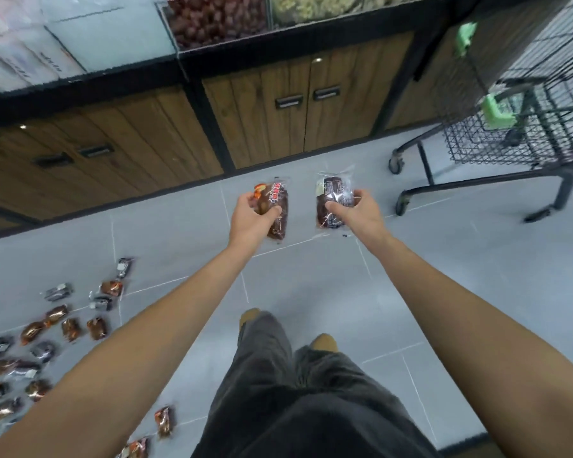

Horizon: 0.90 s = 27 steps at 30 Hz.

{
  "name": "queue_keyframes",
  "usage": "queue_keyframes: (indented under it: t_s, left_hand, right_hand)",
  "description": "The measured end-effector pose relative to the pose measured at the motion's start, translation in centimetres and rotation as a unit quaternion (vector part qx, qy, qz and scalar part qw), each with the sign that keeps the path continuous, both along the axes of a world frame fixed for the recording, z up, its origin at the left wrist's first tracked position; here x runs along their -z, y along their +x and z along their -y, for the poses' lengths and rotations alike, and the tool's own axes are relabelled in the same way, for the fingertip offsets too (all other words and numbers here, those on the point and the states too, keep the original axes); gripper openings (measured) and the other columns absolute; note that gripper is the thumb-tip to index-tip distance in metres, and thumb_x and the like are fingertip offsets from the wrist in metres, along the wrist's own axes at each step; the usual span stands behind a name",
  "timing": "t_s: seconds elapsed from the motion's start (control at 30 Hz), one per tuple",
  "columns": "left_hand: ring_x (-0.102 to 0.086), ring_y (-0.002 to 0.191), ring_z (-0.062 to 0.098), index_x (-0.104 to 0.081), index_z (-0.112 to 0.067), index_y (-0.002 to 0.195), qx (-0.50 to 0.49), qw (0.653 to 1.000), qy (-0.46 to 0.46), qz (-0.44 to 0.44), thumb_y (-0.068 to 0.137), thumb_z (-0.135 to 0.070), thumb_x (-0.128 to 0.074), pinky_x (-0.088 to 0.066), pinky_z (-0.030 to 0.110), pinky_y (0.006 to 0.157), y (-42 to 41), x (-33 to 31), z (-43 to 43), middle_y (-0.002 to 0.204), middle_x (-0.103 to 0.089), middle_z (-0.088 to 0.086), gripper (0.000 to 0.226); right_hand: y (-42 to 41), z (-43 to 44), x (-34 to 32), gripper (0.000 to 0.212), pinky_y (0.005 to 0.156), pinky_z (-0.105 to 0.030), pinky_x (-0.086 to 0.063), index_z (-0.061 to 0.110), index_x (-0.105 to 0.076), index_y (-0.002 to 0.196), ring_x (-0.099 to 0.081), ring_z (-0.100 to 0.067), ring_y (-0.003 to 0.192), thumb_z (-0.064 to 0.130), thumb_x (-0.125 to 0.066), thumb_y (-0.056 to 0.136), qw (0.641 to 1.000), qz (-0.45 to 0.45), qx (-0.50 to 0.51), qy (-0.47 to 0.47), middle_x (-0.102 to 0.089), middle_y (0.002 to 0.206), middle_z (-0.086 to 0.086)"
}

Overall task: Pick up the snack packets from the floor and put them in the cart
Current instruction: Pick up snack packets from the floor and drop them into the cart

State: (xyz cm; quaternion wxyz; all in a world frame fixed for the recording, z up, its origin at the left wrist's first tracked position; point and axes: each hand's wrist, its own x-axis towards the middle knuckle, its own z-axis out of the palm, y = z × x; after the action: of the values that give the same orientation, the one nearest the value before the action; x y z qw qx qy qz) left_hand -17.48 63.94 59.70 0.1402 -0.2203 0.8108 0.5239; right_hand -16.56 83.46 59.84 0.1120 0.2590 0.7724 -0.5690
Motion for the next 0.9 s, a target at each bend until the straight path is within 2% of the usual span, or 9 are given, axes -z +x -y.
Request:
queue_keyframes:
  t_s: [0.1, 0.23, 0.4, 0.53, 0.6, 0.67, 0.8, 0.87, 0.9]
  left_hand:
    - [-0.054, 0.116, 0.020, -0.043, -0.015, 0.129, 0.027, 1.000, -0.005, 0.002, 0.082, -0.027, -0.071, -0.044, 0.036, 0.100, -2.1, -0.7, -6.5, 0.128, -0.056, 0.003, 0.056]
    - [-0.056, 0.111, 0.018, -0.047, -0.015, 0.125, 0.061, 0.998, 0.011, -0.007, 0.081, -0.028, -0.072, -0.044, 0.033, 0.099, -6.2, -0.5, -14.7, 0.119, -0.058, -0.001, 0.053]
    - [-0.054, 0.100, 0.012, -0.045, -0.016, 0.124, 0.107, 0.993, 0.023, -0.039, 0.082, -0.027, -0.070, -0.044, 0.028, 0.092, -13.4, 0.1, -25.8, 0.105, -0.053, -0.008, 0.050]
    - [-0.055, 0.100, 0.012, -0.043, -0.017, 0.126, 0.148, 0.988, 0.024, -0.036, 0.081, -0.030, -0.071, -0.048, 0.033, 0.093, -20.1, 0.2, -34.8, 0.107, -0.052, -0.007, 0.054]
    - [-0.056, 0.104, 0.014, -0.042, -0.017, 0.126, 0.172, 0.985, 0.023, -0.022, 0.081, -0.030, -0.071, -0.049, 0.037, 0.095, -22.9, 0.3, -38.8, 0.111, -0.054, -0.005, 0.055]
    - [-0.057, 0.106, 0.016, -0.042, -0.017, 0.126, 0.190, 0.981, 0.026, -0.018, 0.081, -0.030, -0.070, -0.050, 0.036, 0.094, -25.6, 0.0, -42.6, 0.117, -0.057, -0.001, 0.055]
    - [-0.057, 0.097, 0.013, -0.045, -0.016, 0.121, 0.208, 0.978, 0.025, -0.019, 0.082, -0.030, -0.069, -0.047, 0.029, 0.082, -30.1, -1.1, -49.1, 0.108, -0.057, -0.004, 0.047]
    - [-0.059, 0.094, 0.014, -0.046, -0.016, 0.118, 0.225, 0.974, 0.025, -0.014, 0.083, -0.031, -0.068, -0.048, 0.029, 0.077, -32.0, -1.2, -52.3, 0.105, -0.057, -0.004, 0.044]
    - [-0.058, 0.092, 0.013, -0.046, -0.016, 0.118, 0.232, 0.972, 0.024, -0.010, 0.083, -0.031, -0.068, -0.049, 0.029, 0.074, -32.9, -1.3, -53.9, 0.105, -0.057, -0.004, 0.045]
  right_hand:
    - [-0.7, -6.0, -0.5, 0.051, 0.076, -0.024, -0.043, 0.005, -0.050, 0.120, -0.057, -0.015, 0.088, 0.023, -0.076, 0.079, 0.999, 0.004, 0.039, 0.008, -0.059, 0.102, -0.005]
    - [-2.9, -14.0, -0.4, 0.056, 0.088, -0.030, -0.048, 0.001, -0.050, 0.124, -0.058, -0.018, 0.093, 0.022, -0.076, 0.079, 0.996, 0.008, 0.094, -0.001, -0.062, 0.113, -0.011]
    - [-8.4, -24.0, -0.1, 0.049, 0.074, -0.023, -0.043, 0.001, -0.050, 0.123, -0.058, -0.016, 0.089, 0.018, -0.072, 0.082, 0.992, 0.000, 0.124, -0.003, -0.060, 0.105, -0.007]
    - [-13.8, -31.8, 0.0, 0.048, 0.074, -0.022, -0.050, 0.004, -0.053, 0.118, -0.063, -0.013, 0.085, 0.023, -0.074, 0.079, 0.989, -0.003, 0.150, 0.003, -0.063, 0.102, -0.005]
    - [-16.2, -35.3, -0.2, 0.042, 0.064, -0.013, -0.046, 0.005, -0.052, 0.114, -0.059, -0.006, 0.078, 0.022, -0.072, 0.081, 0.986, 0.001, 0.165, 0.000, -0.062, 0.095, 0.000]
    - [-18.4, -38.7, -0.7, 0.036, 0.056, -0.010, -0.042, 0.008, -0.050, 0.110, -0.057, -0.005, 0.075, 0.021, -0.071, 0.083, 0.983, 0.000, 0.186, 0.000, -0.057, 0.087, 0.005]
    - [-21.9, -45.0, -1.1, 0.035, 0.050, -0.005, -0.040, 0.004, -0.050, 0.110, -0.056, -0.003, 0.073, 0.020, -0.069, 0.085, 0.978, 0.006, 0.209, -0.003, -0.057, 0.085, 0.004]
    - [-23.6, -48.3, -1.2, 0.035, 0.058, -0.008, -0.045, 0.005, -0.049, 0.110, -0.058, -0.007, 0.077, 0.020, -0.068, 0.085, 0.976, 0.011, 0.218, -0.002, -0.059, 0.091, -0.001]
    - [-24.4, -50.0, -1.1, 0.036, 0.068, -0.015, -0.051, 0.006, -0.049, 0.110, -0.061, -0.011, 0.082, 0.021, -0.069, 0.085, 0.975, 0.013, 0.220, -0.003, -0.060, 0.095, -0.003]
